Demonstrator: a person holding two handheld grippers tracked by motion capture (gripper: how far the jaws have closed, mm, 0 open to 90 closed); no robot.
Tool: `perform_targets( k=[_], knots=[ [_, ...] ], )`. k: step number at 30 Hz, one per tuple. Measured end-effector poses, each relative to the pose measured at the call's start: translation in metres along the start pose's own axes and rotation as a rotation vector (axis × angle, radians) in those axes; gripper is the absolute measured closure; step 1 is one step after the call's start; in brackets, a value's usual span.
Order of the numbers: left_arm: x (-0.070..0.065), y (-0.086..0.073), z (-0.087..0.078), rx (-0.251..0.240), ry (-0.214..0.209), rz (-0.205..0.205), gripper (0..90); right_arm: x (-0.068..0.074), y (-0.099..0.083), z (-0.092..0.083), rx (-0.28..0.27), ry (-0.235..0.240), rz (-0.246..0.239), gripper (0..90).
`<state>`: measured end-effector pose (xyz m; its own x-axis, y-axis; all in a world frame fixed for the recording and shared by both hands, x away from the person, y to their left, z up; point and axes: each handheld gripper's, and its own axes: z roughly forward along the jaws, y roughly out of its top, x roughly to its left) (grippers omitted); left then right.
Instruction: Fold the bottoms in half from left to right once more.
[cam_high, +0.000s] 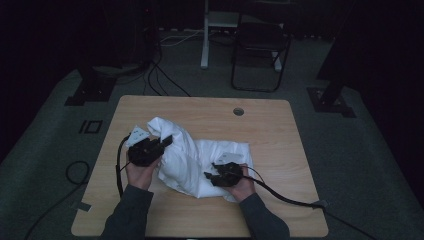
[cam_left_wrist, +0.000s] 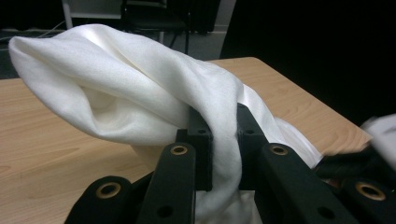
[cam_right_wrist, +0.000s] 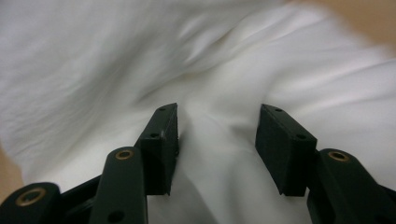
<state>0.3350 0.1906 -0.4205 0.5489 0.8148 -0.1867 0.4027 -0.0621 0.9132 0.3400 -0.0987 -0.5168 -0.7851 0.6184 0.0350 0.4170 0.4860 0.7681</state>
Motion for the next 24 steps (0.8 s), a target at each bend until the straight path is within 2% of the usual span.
perform_targets(
  k=[1,3,5,6,7,9,12,16,17,19,20,22,24],
  knots=[
    [0.000,0.000,0.001,0.001,-0.002,-0.002,81.3,-0.005,-0.001,-0.011,-0.034,-0.032,0.003,47.8],
    [0.000,0.000,0.002,0.006,-0.007,-0.004,81.3,-0.018,-0.005,-0.024,-0.058,-0.092,0.066,45.8],
    [-0.001,0.000,0.003,0.006,-0.016,-0.003,81.3,-0.029,-0.012,-0.026,-0.035,-0.126,0.109,46.6],
    [-0.003,0.000,0.005,0.008,-0.023,0.000,81.3,-0.033,-0.017,-0.023,-0.006,-0.150,0.122,46.3],
    [-0.005,0.001,0.007,0.009,-0.026,0.000,81.3,-0.035,-0.022,-0.016,0.025,-0.150,0.133,46.6],
    [-0.010,0.003,0.010,0.012,-0.039,0.008,81.3,-0.031,-0.028,-0.003,0.042,-0.145,0.136,48.3],
    [-0.020,0.006,0.018,0.024,-0.062,0.034,81.3,-0.023,-0.026,0.003,0.029,-0.150,0.137,51.7],
    [-0.035,0.007,0.032,0.044,-0.100,0.064,81.2,-0.008,-0.020,0.012,0.025,-0.101,0.105,52.5],
    [-0.038,0.007,0.034,0.048,-0.105,0.068,81.2,-0.004,-0.018,0.013,0.028,-0.087,0.082,52.5],
    [-0.043,0.004,0.040,0.063,-0.120,0.079,81.2,-0.002,-0.016,0.009,0.020,-0.087,0.030,49.9],
    [-0.046,0.003,0.043,0.072,-0.130,0.081,81.2,-0.002,-0.015,0.006,0.012,-0.092,0.023,48.7],
    [-0.050,0.001,0.047,0.082,-0.141,0.085,81.1,-0.010,-0.015,-0.009,-0.031,-0.075,0.038,47.7],
    [-0.053,-0.002,0.051,0.094,-0.152,0.088,81.1,-0.022,-0.018,-0.026,-0.054,-0.100,0.062,47.0]
  ],
)
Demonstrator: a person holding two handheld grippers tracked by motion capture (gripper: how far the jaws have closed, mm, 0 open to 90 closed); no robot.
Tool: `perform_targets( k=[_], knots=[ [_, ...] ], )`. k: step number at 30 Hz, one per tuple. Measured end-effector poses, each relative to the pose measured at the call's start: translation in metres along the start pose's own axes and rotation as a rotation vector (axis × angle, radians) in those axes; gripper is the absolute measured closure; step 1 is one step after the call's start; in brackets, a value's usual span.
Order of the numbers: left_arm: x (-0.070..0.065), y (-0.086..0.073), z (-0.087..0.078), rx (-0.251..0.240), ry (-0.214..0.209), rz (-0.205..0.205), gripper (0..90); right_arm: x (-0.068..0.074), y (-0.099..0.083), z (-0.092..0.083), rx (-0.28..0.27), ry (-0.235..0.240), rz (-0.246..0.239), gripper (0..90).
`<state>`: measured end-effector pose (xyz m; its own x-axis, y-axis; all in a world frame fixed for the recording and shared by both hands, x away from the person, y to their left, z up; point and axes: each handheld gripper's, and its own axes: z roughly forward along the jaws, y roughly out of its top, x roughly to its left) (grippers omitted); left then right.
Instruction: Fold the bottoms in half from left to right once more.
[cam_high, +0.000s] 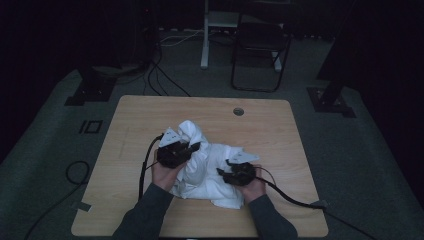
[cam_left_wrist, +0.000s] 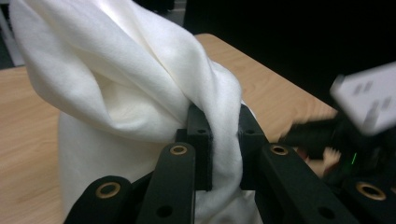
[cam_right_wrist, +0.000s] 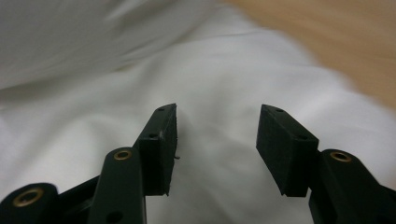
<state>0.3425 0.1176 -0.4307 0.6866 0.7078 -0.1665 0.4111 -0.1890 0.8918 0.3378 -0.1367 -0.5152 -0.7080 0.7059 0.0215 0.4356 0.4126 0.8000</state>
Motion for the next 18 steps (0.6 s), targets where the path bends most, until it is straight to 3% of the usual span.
perform_targets(
  k=[3,4,8,13,18],
  knots=[
    [-0.006,-0.004,0.009,0.016,-0.021,0.000,81.1,-0.014,-0.005,-0.015,0.001,-0.050,0.022,46.5],
    [-0.009,-0.006,0.013,0.026,-0.029,0.005,81.1,-0.030,-0.014,-0.029,-0.004,-0.090,0.052,46.1],
    [-0.023,-0.017,0.033,0.074,-0.069,0.017,81.0,-0.052,-0.029,-0.047,-0.005,-0.146,0.118,45.8],
    [-0.045,-0.040,0.058,0.138,-0.132,0.031,80.7,-0.061,-0.030,-0.054,-0.033,-0.164,0.145,45.2],
    [-0.050,-0.065,0.080,0.193,-0.181,0.015,80.3,-0.060,-0.027,-0.054,-0.039,-0.166,0.144,44.7]
  ],
)
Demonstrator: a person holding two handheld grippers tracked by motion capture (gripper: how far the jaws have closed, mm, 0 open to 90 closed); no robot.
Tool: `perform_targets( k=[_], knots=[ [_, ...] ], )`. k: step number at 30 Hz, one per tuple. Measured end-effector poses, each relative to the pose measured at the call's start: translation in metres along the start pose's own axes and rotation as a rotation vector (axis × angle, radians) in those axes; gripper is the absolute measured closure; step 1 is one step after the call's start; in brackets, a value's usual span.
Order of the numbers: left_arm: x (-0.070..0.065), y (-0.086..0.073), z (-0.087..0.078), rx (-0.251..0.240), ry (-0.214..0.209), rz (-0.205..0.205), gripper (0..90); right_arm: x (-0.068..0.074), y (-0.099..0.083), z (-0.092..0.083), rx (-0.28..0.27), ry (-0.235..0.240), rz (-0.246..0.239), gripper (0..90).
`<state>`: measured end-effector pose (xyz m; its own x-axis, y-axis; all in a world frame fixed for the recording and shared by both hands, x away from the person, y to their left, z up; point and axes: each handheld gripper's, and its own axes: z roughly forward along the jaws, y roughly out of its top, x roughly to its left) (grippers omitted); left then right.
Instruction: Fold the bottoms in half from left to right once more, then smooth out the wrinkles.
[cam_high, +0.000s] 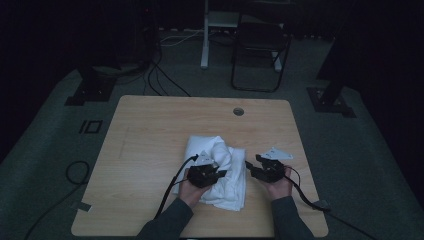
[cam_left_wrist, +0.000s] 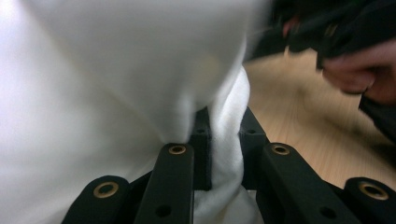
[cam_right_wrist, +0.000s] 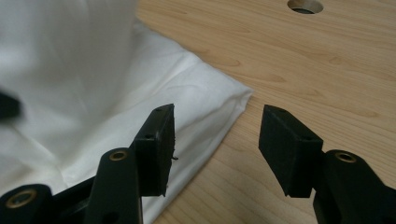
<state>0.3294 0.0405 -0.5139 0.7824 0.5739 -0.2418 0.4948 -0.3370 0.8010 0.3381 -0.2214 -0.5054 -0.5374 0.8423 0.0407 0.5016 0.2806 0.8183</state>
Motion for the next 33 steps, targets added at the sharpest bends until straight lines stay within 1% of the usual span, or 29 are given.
perform_targets(
  k=[1,3,5,7,9,11,13,14,15,18,19,20,21,22,23,24,25,26,28,29,30,31,32,33],
  knots=[
    [0.001,-0.003,0.005,0.013,0.005,0.012,80.3,0.000,0.000,0.000,-0.004,0.002,0.000,44.6],
    [0.000,-0.005,0.009,0.023,0.020,0.031,80.4,0.000,0.001,-0.001,-0.010,0.007,0.003,44.5],
    [0.000,-0.004,0.010,0.031,0.024,0.032,80.4,0.001,0.003,-0.003,-0.017,0.005,-0.002,44.3],
    [0.000,-0.004,0.010,0.035,0.023,0.033,80.4,0.005,0.008,-0.005,-0.037,0.020,-0.004,44.2],
    [0.000,-0.004,0.010,0.035,0.025,0.029,80.4,0.010,0.014,-0.007,-0.061,0.044,-0.014,43.3],
    [0.000,-0.004,0.011,0.035,0.027,0.029,80.3,0.019,0.022,-0.008,-0.085,0.072,-0.036,42.5],
    [0.000,-0.004,0.011,0.033,0.024,0.026,80.2,0.029,0.028,-0.008,-0.099,0.110,-0.059,41.2],
    [0.001,-0.004,0.010,0.030,0.018,0.018,80.2,0.029,0.028,-0.008,-0.099,0.110,-0.059,41.2],
    [0.001,-0.004,0.010,0.028,0.017,0.018,79.9,0.035,0.031,-0.006,-0.104,0.141,-0.070,40.3],
    [0.001,-0.004,0.009,0.021,0.010,0.018,78.7,0.042,0.036,0.001,-0.103,0.180,-0.081,40.3],
    [0.001,-0.004,0.008,0.022,0.007,0.018,77.7,0.044,0.038,0.004,-0.100,0.192,-0.074,40.6],
    [0.001,-0.004,0.008,0.020,0.001,0.012,76.0,0.045,0.041,0.008,-0.097,0.207,-0.068,41.9],
    [0.001,-0.003,0.007,0.019,-0.004,0.007,74.1,0.046,0.043,0.013,-0.089,0.233,-0.061,43.7],
    [0.002,-0.002,0.006,0.018,-0.012,0.002,72.0,0.046,0.045,0.018,-0.077,0.254,-0.060,47.0],
    [0.002,-0.002,0.005,0.017,-0.020,-0.006,69.9,0.047,0.046,0.023,-0.060,0.265,-0.058,55.0],
    [0.002,0.000,0.003,0.016,-0.028,-0.015,66.1,0.046,0.047,0.027,-0.036,0.280,-0.059,68.7],
    [0.002,0.002,-0.001,0.014,-0.035,-0.010,62.5,0.045,0.048,0.030,-0.032,0.285,-0.055,77.1],
    [0.001,0.004,-0.004,0.010,-0.037,-0.012,58.2,0.043,0.049,0.032,-0.030,0.274,-0.036,83.3],
    [-0.001,0.010,-0.016,-0.017,-0.043,-0.021,52.1,0.038,0.049,0.031,-0.038,0.262,-0.010,85.5],
    [-0.001,0.015,-0.024,-0.038,-0.048,-0.026,50.2,0.035,0.049,0.031,-0.043,0.262,0.001,85.7],
    [-0.001,0.020,-0.034,-0.066,-0.043,-0.020,48.0,0.033,0.048,0.030,-0.047,0.255,0.012,86.0],
    [0.001,0.024,-0.046,-0.100,-0.031,-0.007,47.3,0.030,0.048,0.029,-0.045,0.243,0.021,86.3],
    [0.004,0.029,-0.058,-0.134,-0.008,0.003,47.1,0.027,0.046,0.028,-0.042,0.236,0.023,86.4],
    [0.008,0.032,-0.070,-0.167,0.028,0.008,46.6,0.024,0.045,0.027,-0.038,0.232,0.029,86.4]
  ],
)
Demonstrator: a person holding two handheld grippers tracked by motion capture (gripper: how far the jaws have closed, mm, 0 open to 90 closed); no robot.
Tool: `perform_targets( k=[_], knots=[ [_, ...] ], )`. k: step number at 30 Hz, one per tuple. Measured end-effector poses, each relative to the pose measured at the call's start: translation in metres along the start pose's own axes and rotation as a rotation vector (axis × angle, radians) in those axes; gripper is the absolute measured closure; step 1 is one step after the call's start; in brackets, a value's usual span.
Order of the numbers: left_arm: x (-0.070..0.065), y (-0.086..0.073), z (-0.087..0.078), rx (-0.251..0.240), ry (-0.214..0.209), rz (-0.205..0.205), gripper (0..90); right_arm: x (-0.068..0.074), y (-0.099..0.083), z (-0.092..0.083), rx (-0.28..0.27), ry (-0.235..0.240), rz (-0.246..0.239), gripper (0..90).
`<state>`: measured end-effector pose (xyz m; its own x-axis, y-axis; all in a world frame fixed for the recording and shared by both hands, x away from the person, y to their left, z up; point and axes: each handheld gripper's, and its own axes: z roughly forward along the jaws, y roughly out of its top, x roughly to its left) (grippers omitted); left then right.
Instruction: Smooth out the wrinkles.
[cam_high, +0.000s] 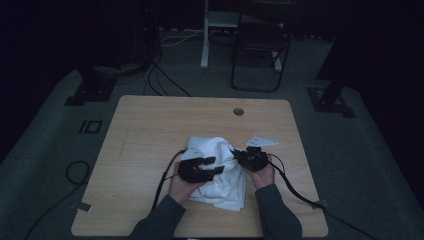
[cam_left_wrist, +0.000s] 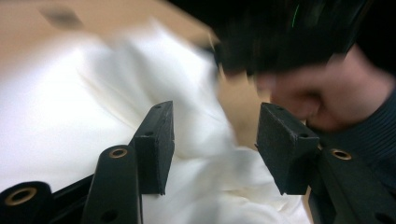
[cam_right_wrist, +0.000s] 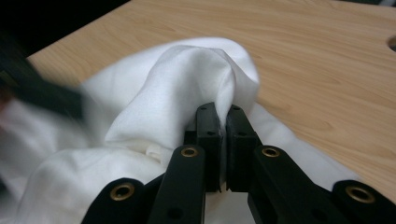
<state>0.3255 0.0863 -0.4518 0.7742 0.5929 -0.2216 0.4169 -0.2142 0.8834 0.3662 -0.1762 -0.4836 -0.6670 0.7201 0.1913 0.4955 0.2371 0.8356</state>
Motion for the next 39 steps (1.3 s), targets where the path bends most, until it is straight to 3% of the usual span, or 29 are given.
perform_targets(
  k=[2,3,4,7,9,11,14,17,20,23,25,27,28,29,30,32,34,36,39],
  knots=[
    [0.015,0.008,-0.020,-0.045,0.082,-0.010,47.2,-0.004,-0.003,-0.002,0.002,-0.007,0.007,86.4],
    [0.027,0.010,-0.028,-0.052,0.148,-0.032,48.8,-0.006,-0.005,-0.003,0.005,-0.012,0.010,86.4],
    [0.034,0.009,-0.030,-0.046,0.177,-0.047,52.2,-0.008,-0.006,-0.004,0.007,-0.013,0.010,86.4],
    [0.057,-0.003,-0.027,0.025,0.182,-0.099,59.6,-0.011,-0.009,-0.005,0.017,-0.020,0.012,86.3],
    [0.061,-0.016,-0.013,0.122,0.157,-0.085,62.6,-0.013,-0.010,-0.006,0.026,-0.027,0.008,86.2],
    [0.059,-0.030,0.002,0.172,0.111,-0.068,65.0,-0.015,-0.010,-0.008,0.035,-0.036,0.008,85.4],
    [0.054,-0.044,0.018,0.201,0.126,-0.049,66.0,-0.015,-0.009,-0.015,0.047,-0.086,-0.013,75.5],
    [0.051,-0.050,0.026,0.215,0.122,-0.043,66.1,-0.015,-0.004,-0.030,0.004,-0.131,-0.016,63.8],
    [0.045,-0.050,0.029,0.222,0.152,-0.016,66.2,-0.011,0.004,-0.048,-0.053,-0.142,-0.022,57.6],
    [0.038,-0.051,0.031,0.222,0.199,0.018,66.5,-0.001,0.013,-0.054,-0.089,-0.110,-0.038,51.1],
    [0.036,-0.052,0.032,0.218,0.216,0.030,66.6,0.007,0.016,-0.047,-0.076,-0.087,-0.057,46.6],
    [0.037,-0.053,0.031,0.212,0.215,0.026,66.7,0.010,0.015,-0.032,0.003,-0.085,-0.075,43.5],
    [0.037,-0.054,0.031,0.207,0.215,0.020,66.7,0.009,0.013,-0.022,0.064,-0.085,-0.076,45.2],
    [0.038,-0.055,0.030,0.206,0.216,0.021,66.7,0.008,0.009,-0.011,0.133,-0.080,-0.083,58.4],
    [0.038,-0.055,0.030,0.204,0.217,0.021,66.7,0.006,0.007,-0.007,0.165,-0.075,-0.102,70.3],
    [0.037,-0.055,0.030,0.207,0.222,0.032,66.8,-0.003,0.006,-0.005,0.207,-0.136,-0.125,80.1],
    [0.036,-0.055,0.030,0.206,0.230,0.038,66.9,-0.016,0.010,-0.014,0.188,-0.212,-0.123,81.1],
    [0.032,-0.055,0.031,0.208,0.254,0.053,67.1,-0.028,0.016,-0.024,0.154,-0.218,-0.084,80.3],
    [0.029,-0.054,0.034,0.211,0.299,0.071,67.7,-0.027,0.018,-0.022,0.143,-0.312,-0.109,70.5]
  ],
)
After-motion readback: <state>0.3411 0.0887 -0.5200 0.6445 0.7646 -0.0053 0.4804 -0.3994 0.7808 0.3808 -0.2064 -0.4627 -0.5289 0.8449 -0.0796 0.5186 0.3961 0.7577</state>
